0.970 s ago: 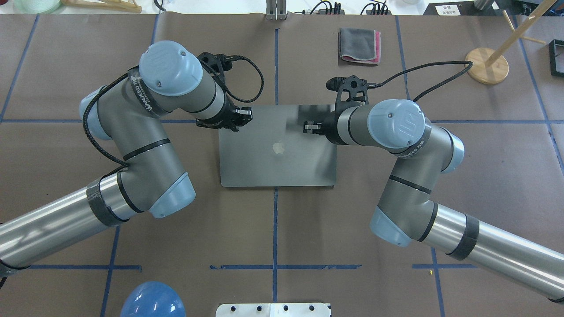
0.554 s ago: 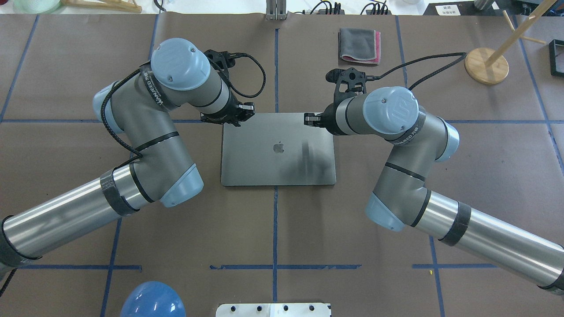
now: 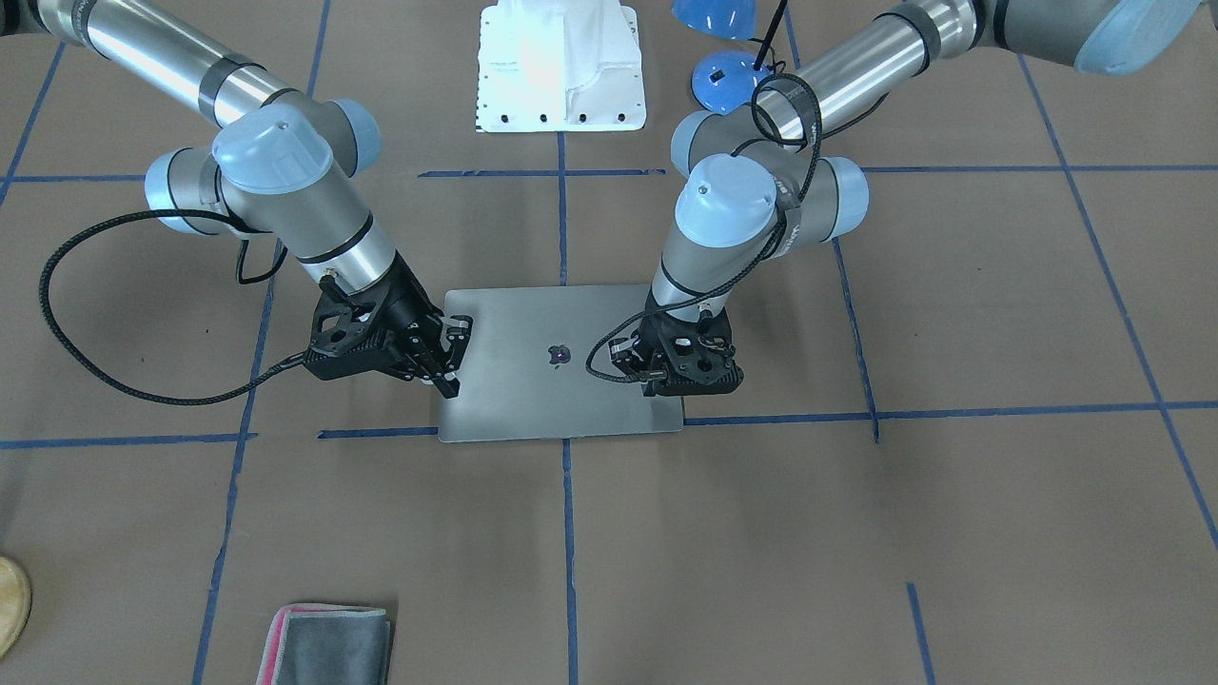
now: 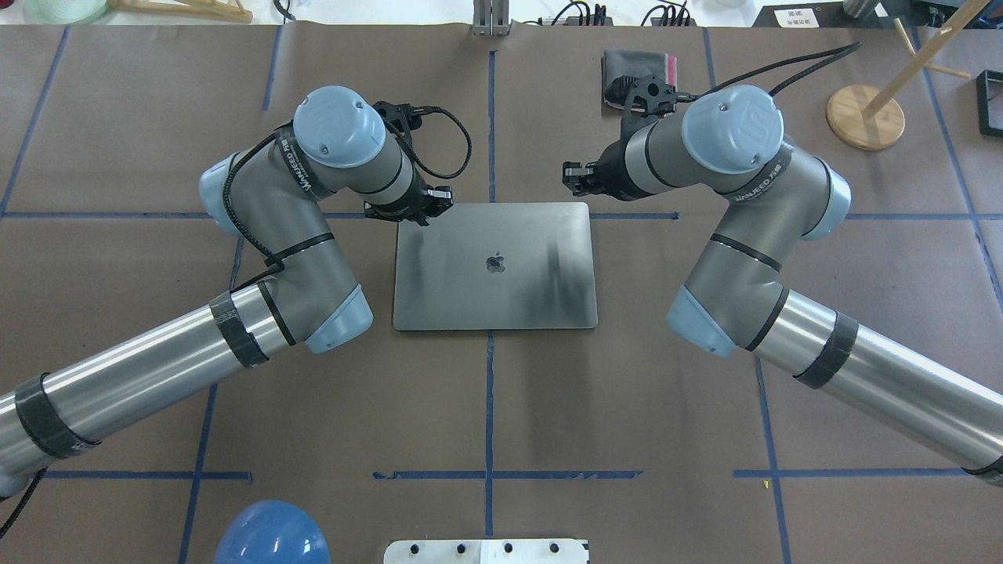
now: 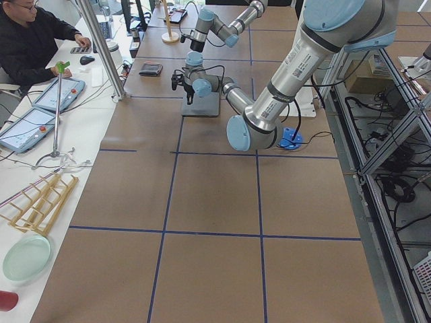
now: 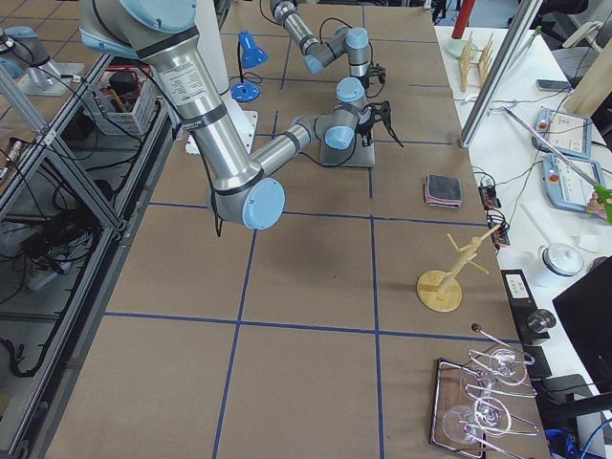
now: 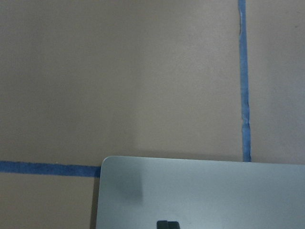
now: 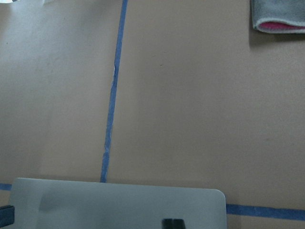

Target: Close laptop

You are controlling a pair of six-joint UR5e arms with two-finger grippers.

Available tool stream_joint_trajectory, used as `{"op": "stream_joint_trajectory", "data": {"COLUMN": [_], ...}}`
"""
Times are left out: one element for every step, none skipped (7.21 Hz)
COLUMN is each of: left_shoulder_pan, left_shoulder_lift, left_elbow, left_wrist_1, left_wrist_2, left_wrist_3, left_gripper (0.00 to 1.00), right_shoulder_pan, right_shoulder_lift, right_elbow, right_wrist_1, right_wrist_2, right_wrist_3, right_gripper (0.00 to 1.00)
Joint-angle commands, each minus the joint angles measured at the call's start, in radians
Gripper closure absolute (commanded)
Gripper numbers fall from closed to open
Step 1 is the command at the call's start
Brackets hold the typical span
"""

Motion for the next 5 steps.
{"op": "stream_joint_trajectory", "data": {"left_shoulder_pan": [0.000, 0.002, 0.003, 0.008, 0.011], "left_shoulder_lift": [-0.003, -0.001, -0.001, 0.000, 0.000], "left_elbow": [0.022, 0.022, 0.027, 0.030, 0.045], "left_wrist_1": [-0.019, -0.019, -0.019, -0.019, -0.021], "left_wrist_2": [-0.001, -0.001, -0.001, -0.001, -0.001], "left_wrist_3": [-0.001, -0.001, -0.001, 0.001, 0.001], "left_gripper": [1.00, 1.00, 1.00, 1.00, 1.00], "right_shoulder_pan": [0.027, 0.030, 0.045, 0.063, 0.067], "right_shoulder_lift": [0.000, 0.000, 0.000, 0.000, 0.000], "right_elbow": [0.002, 0.003, 0.006, 0.008, 0.008], "right_wrist_1": [0.000, 0.000, -0.005, -0.006, -0.006], "right_wrist_2": [0.042, 0.043, 0.069, 0.100, 0.103], "right_wrist_3": [-0.003, -0.003, -0.003, -0.003, -0.005], "right_gripper": [0.99, 0.99, 0.99, 0.99, 0.99]}}
